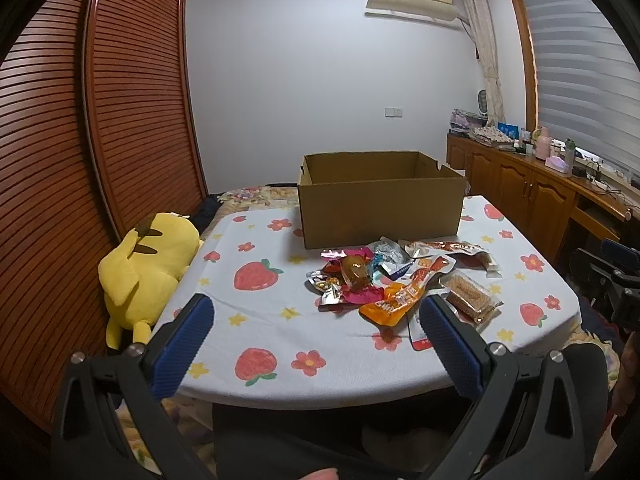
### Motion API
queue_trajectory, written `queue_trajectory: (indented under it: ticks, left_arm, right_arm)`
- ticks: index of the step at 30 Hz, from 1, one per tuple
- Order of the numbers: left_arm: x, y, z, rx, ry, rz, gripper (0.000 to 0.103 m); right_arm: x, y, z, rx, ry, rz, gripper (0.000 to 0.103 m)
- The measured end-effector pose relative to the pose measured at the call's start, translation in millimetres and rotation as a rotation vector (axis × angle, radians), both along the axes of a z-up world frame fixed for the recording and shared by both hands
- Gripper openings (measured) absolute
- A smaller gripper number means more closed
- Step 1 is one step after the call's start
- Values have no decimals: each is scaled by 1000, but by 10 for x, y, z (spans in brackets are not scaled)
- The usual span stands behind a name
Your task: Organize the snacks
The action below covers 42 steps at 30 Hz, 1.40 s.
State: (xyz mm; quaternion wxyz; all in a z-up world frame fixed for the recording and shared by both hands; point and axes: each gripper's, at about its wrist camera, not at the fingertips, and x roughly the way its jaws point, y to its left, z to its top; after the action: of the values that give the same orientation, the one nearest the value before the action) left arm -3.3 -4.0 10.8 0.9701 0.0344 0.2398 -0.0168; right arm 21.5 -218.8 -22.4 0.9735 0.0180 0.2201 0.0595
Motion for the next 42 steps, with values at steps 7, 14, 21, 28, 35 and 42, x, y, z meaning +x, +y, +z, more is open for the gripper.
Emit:
queue_trajectory:
  ticks: [7,14,21,28,35,42]
  left_arm:
    - [222,-34,-210,14,64,-26,103]
    - [572,-130,-418,-10,136,-95,103]
    - [890,-300,-512,17,181,-161,103]
    - [1131,-433,-568,14,237,-244,102]
    - [1326,-561,-633,28,281,-342,101]
    - [1543,-720,-767,49,345,-431,83]
  right_arm:
    - [157,-60,-115,-3,21,38,103]
    - [505,-184,-241,-5,79,99,102]
    - [943,-207,-453,-5,209,222,91]
    - [1316,-62,-700,-4,346,319,72]
    - [1664,56,-935,-13,455,350,68]
    - [1797,56,-1070,-57,495,343,62]
